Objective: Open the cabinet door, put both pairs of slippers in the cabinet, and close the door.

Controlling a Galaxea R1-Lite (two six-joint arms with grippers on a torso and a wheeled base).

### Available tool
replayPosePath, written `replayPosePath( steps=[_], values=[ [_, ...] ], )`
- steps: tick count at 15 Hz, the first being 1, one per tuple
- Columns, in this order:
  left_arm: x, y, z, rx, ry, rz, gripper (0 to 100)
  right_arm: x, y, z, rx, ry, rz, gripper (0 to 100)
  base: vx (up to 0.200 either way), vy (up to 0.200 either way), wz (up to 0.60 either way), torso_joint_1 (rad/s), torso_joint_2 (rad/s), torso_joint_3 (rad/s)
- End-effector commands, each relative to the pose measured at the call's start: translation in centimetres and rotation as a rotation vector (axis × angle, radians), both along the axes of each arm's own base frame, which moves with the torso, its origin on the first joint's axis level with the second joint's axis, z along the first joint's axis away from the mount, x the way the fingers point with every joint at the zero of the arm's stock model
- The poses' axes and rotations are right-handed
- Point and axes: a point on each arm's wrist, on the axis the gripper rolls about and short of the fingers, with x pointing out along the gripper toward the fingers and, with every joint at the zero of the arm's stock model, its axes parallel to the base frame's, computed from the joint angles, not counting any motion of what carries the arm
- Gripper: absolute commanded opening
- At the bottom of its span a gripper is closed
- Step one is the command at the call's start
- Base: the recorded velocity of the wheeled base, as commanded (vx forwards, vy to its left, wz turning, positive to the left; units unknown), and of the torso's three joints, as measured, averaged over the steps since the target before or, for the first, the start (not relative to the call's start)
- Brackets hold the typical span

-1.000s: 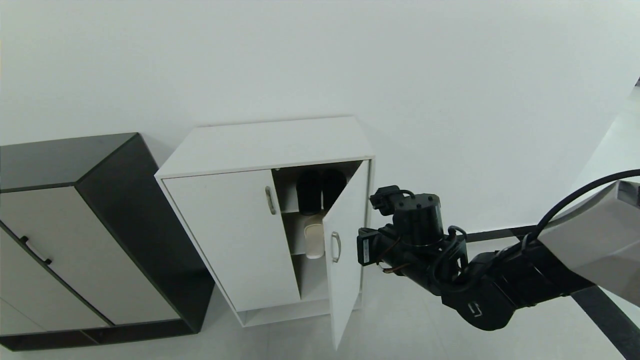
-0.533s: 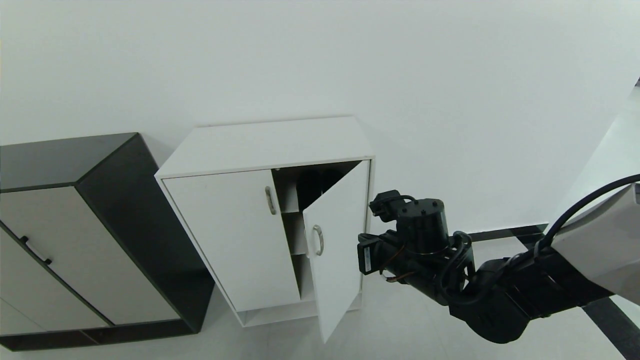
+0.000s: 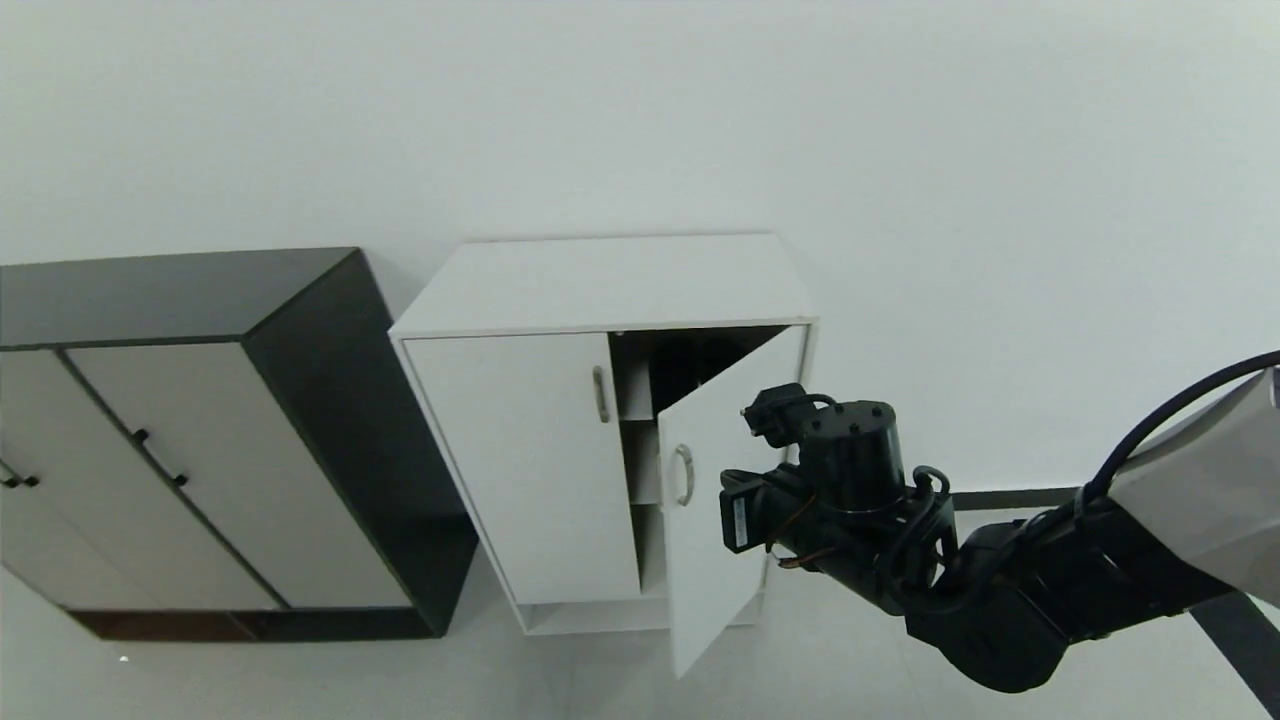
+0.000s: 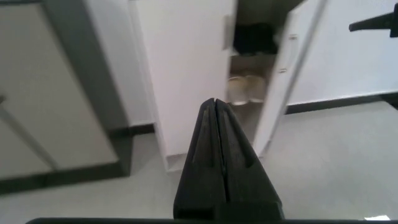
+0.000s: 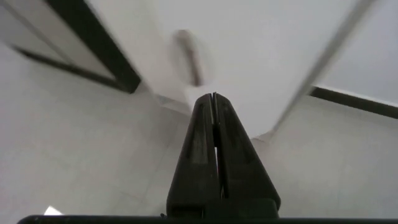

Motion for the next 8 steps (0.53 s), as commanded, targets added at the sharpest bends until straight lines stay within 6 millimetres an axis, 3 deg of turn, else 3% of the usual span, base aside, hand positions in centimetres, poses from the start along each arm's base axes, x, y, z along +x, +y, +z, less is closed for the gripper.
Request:
replayPosePath(
  steps=[1, 4, 8],
  values=[
    [0.0, 0.0, 0.0, 0.001, -0.001, 0.001, 0, 0.0, 0.0, -0.1, -0.001, 0.0, 0.0, 0, 0.0, 0.0, 0.0, 0.0, 0.0, 0.0],
    [0.0, 0.0, 0.0, 0.0, -0.001, 0.001, 0, 0.5, -0.4, -0.3, -0.017, -0.022, -0.019, 0, 0.0, 0.0, 0.0, 0.0, 0.0, 0.0],
    [0.0, 0.0, 0.0, 0.0, -0.001, 0.001, 0, 0.4, -3.0, -0.4, -0.099, -0.042, -0.06, 0, 0.0, 0.0, 0.0, 0.0, 0.0, 0.0]
  ],
)
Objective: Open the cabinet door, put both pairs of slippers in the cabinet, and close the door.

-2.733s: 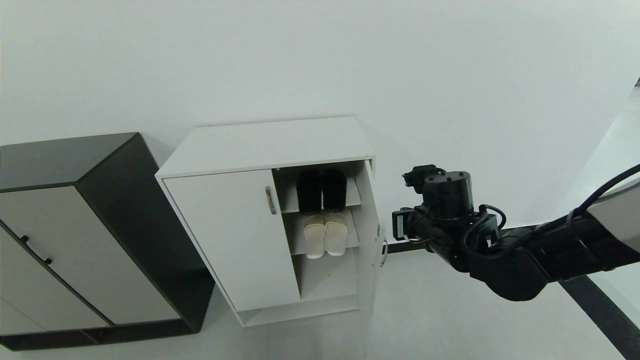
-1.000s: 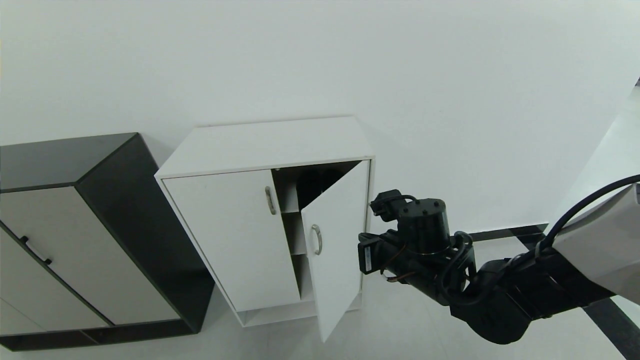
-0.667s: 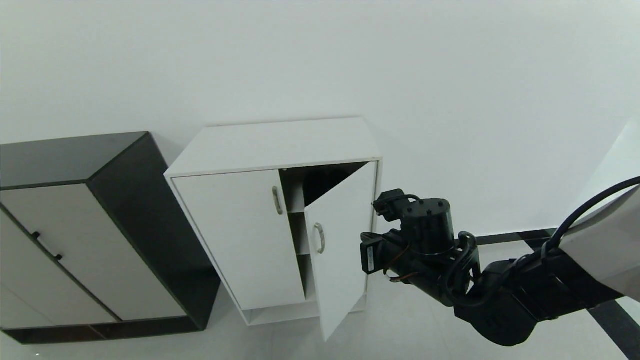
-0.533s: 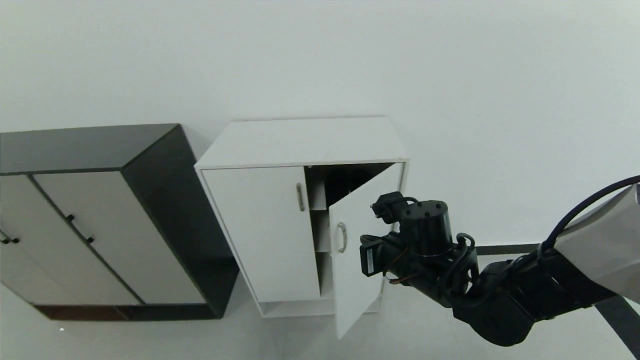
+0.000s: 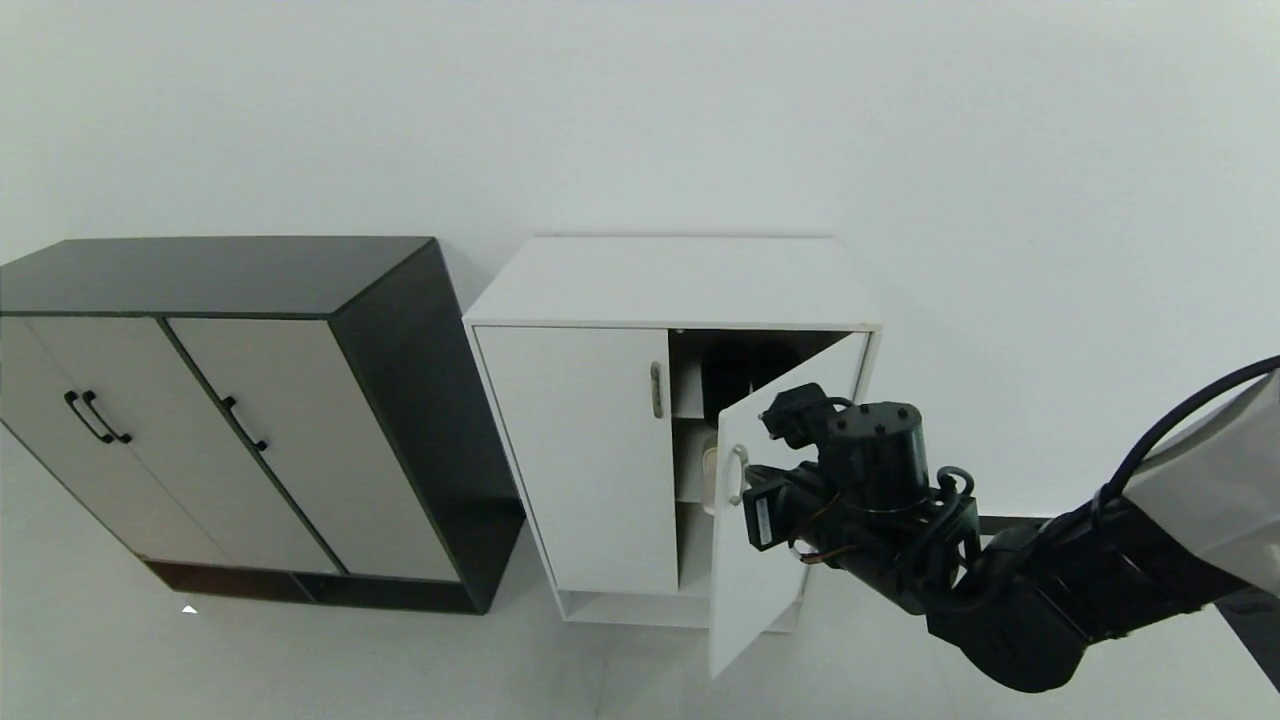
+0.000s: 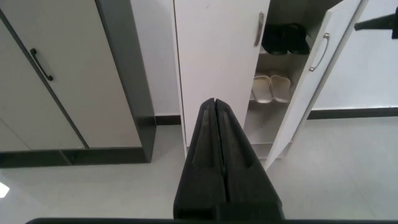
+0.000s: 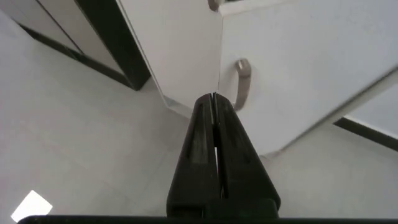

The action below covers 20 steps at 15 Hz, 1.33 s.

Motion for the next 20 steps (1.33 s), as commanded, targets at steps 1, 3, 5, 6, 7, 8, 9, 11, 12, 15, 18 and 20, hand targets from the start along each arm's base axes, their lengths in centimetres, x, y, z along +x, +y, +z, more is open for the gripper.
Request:
replayPosePath(
  steps=[1, 3, 5, 6, 7, 8, 9, 11, 12, 15, 18, 20],
  values=[
    [0.0, 0.0, 0.0, 0.0, 0.0, 0.0, 0, -0.4, -1.0, 0.0, -0.02, 0.008, -0.014, 0, 0.0, 0.0, 0.0, 0.0, 0.0, 0.0],
    [0.0, 0.0, 0.0, 0.0, 0.0, 0.0, 0, -0.5, -1.2, -0.5, -0.032, 0.02, -0.015, 0, 0.0, 0.0, 0.0, 0.0, 0.0, 0.0],
    [0.0, 0.0, 0.0, 0.001, 0.0, 0.0, 0, -0.6, -1.2, -0.4, -0.028, 0.018, -0.015, 0, 0.1, 0.0, 0.0, 0.001, 0.0, 0.001],
    [0.0, 0.0, 0.0, 0.001, 0.0, 0.0, 0, -1.1, -1.4, -0.5, -0.032, 0.025, -0.011, 0, 0.2, 0.0, 0.0, 0.007, 0.0, 0.002],
    [0.0, 0.0, 0.0, 0.0, 0.0, 0.0, 0, -1.6, -1.7, -0.4, -0.031, 0.023, -0.008, 0, 0.2, 0.0, 0.0, -0.012, -0.01, 0.002],
    [0.0, 0.0, 0.0, 0.001, 0.0, 0.0, 0, -1.8, -1.9, -0.7, -0.036, 0.026, -0.008, 0, 0.2, 0.0, 0.0, -0.002, -0.01, 0.007],
    [0.0, 0.0, 0.0, 0.001, 0.0, 0.0, 0, -1.9, -2.0, -0.7, -0.036, 0.026, -0.008, 0, 0.2, 0.0, 0.0, 0.012, 0.0, 0.007],
    [0.0, 0.0, 0.0, 0.0, 0.0, 0.0, 0, -1.9, -2.1, -1.1, -0.034, 0.031, -0.012, 0, 0.1, 0.0, 0.0, 0.009, 0.0, -0.001],
    [0.0, 0.0, 0.0, 0.0, 0.0, 0.0, 0, -1.9, -2.1, -1.1, -0.034, 0.031, -0.012, 0, 0.0, 0.0, 0.0, 0.0, 0.0, 0.0],
    [0.0, 0.0, 0.0, 0.0, 0.0, 0.001, 0, -1.7, -2.0, -1.5, -0.039, 0.034, -0.015, 0, 0.0, 0.0, 0.0, 0.0, 0.0, 0.0],
    [0.0, 0.0, 0.0, 0.0, 0.0, 0.0, 0, -0.6, -2.1, -1.8, -0.02, 0.013, -0.035, 0, 0.0, 0.0, 0.0, 0.0, 0.0, 0.0],
    [0.0, 0.0, 0.0, 0.0, 0.0, 0.001, 0, 1.0, -2.0, -2.4, -0.013, 0.012, -0.054, 0, 0.0, 0.0, 0.0, 0.0, 0.0, 0.0]
  ],
)
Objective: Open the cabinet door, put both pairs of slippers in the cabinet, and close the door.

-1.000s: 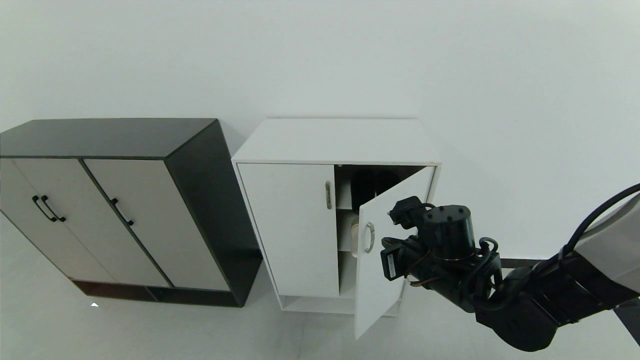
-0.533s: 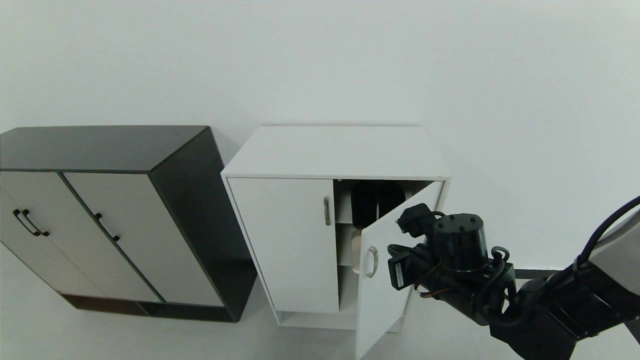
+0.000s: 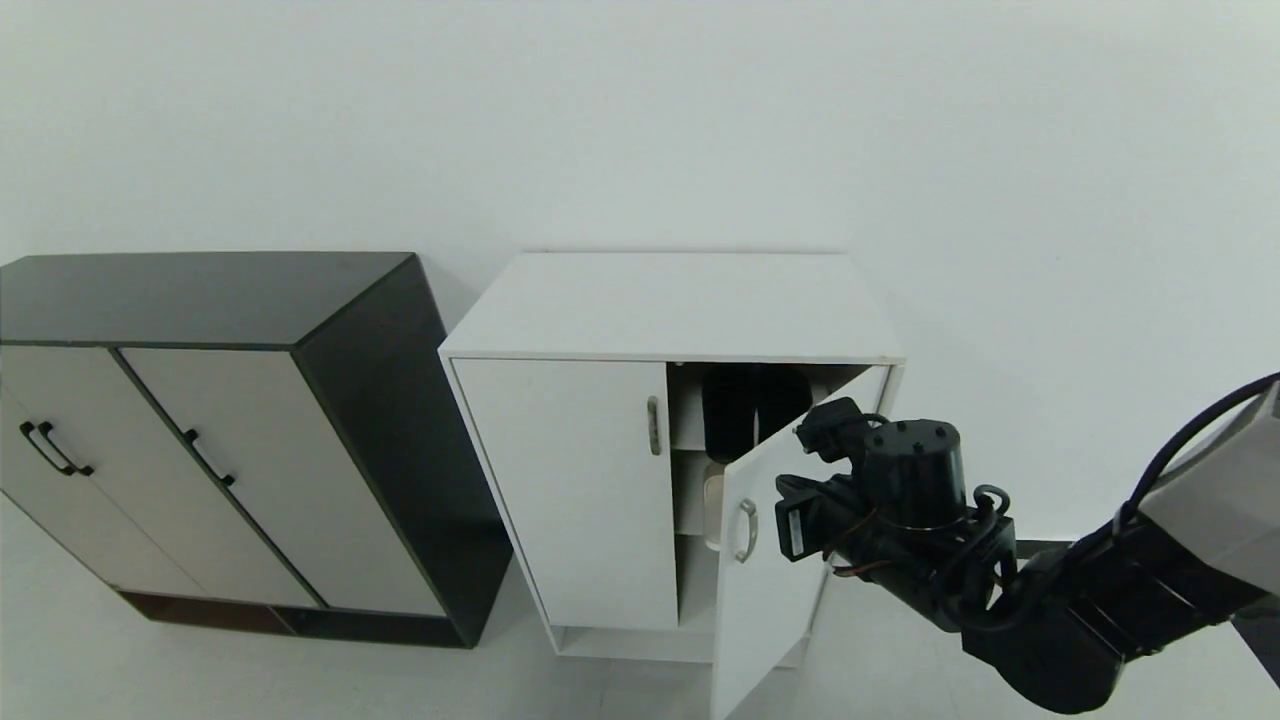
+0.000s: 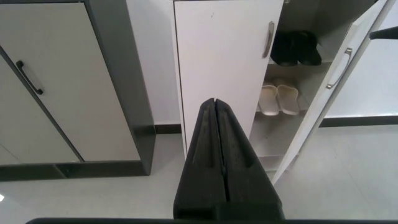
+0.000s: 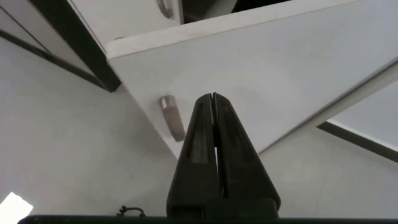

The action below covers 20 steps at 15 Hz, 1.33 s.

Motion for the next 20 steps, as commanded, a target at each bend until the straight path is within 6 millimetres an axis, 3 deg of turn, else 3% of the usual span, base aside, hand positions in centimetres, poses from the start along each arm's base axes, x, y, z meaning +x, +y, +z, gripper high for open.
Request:
replayPosePath(
  steps=[1, 9, 13, 20],
  values=[
    [0.0, 0.0, 0.0, 0.0, 0.0, 0.002, 0, 1.8, 0.3, -1.3, -0.007, 0.012, -0.022, 0, 0.0, 0.0, 0.0, 0.0, 0.0, 0.0],
    [0.0, 0.0, 0.0, 0.0, 0.0, 0.0, 0, 6.5, 1.7, -2.7, 0.022, -0.028, -0.061, 0, 0.0, 0.0, 0.0, 0.0, 0.0, 0.0],
    [0.0, 0.0, 0.0, 0.0, 0.0, 0.002, 0, 8.8, 2.1, -2.2, 0.052, -0.064, -0.071, 0, 0.0, 0.0, 0.0, 0.0, 0.0, 0.0],
    [0.0, 0.0, 0.0, 0.0, 0.0, 0.0, 0, 10.8, 2.6, -2.6, 0.054, -0.069, -0.083, 0, 0.0, 0.0, 0.0, 0.0, 0.0, 0.0]
  ],
)
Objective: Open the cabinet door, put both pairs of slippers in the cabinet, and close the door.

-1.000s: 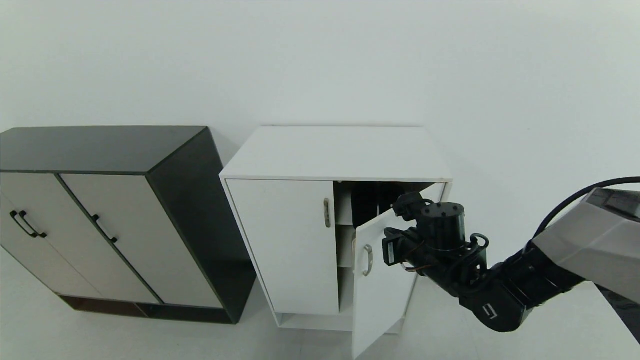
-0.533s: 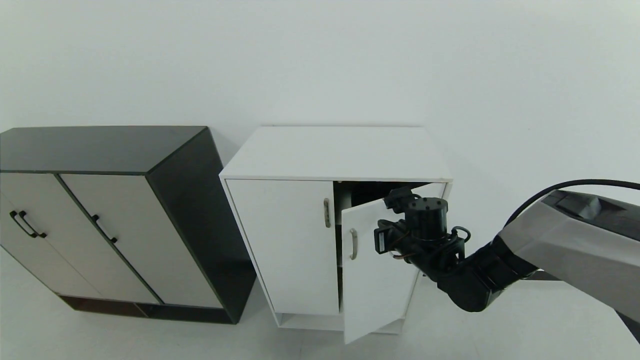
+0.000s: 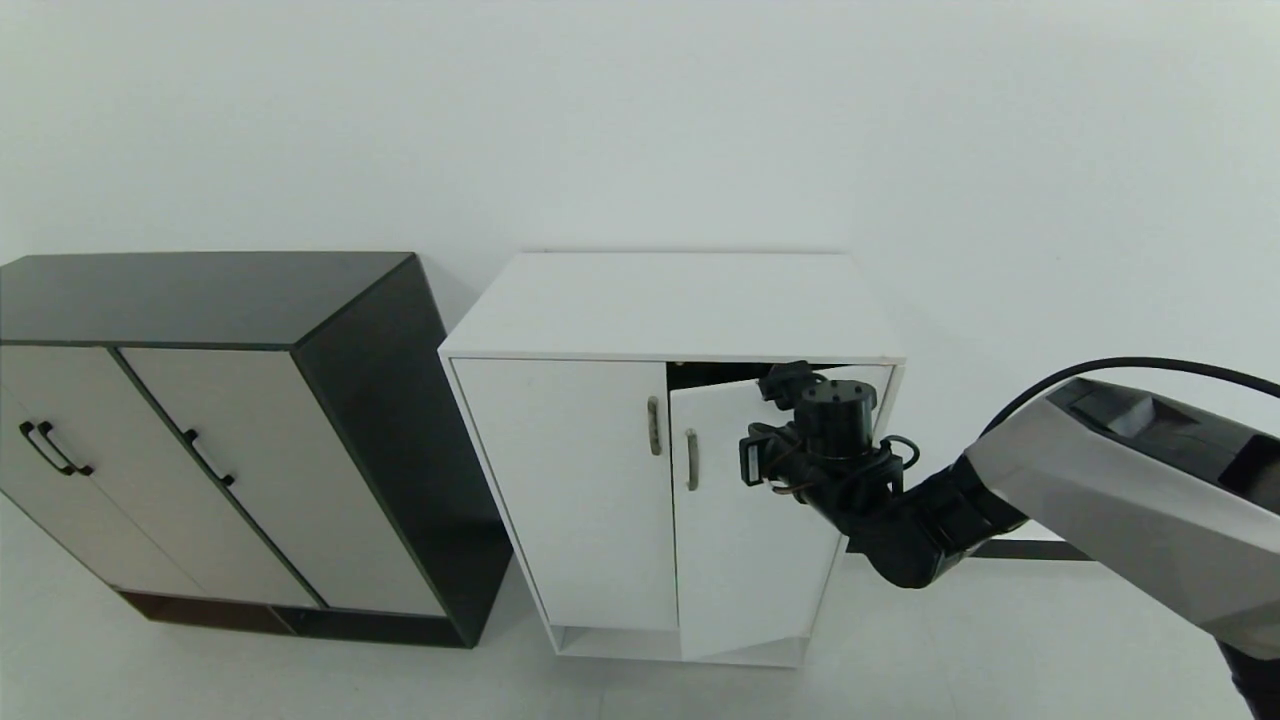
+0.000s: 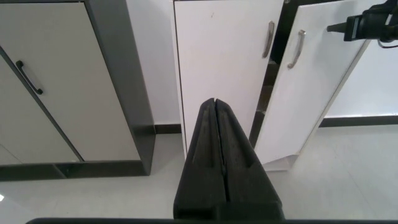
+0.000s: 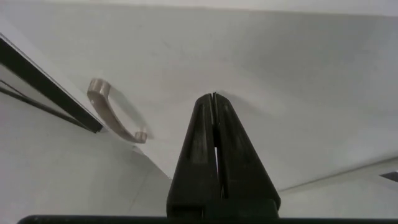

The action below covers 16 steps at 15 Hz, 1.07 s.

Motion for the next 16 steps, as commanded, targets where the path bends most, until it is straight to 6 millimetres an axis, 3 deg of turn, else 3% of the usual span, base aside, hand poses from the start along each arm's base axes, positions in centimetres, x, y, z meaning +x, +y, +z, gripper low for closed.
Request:
replayPosePath(
  steps=[1, 16],
  values=[
    [0.0, 0.0, 0.0, 0.0, 0.0, 0.0, 0, 0.8, -0.1, -0.8, -0.002, 0.003, -0.011, 0, 0.0, 0.0, 0.0, 0.0, 0.0, 0.0],
    [0.0, 0.0, 0.0, 0.0, 0.0, 0.001, 0, 3.7, -0.9, -1.4, 0.006, -0.012, -0.055, 0, 0.0, 0.0, 0.0, 0.0, 0.0, 0.0]
  ],
)
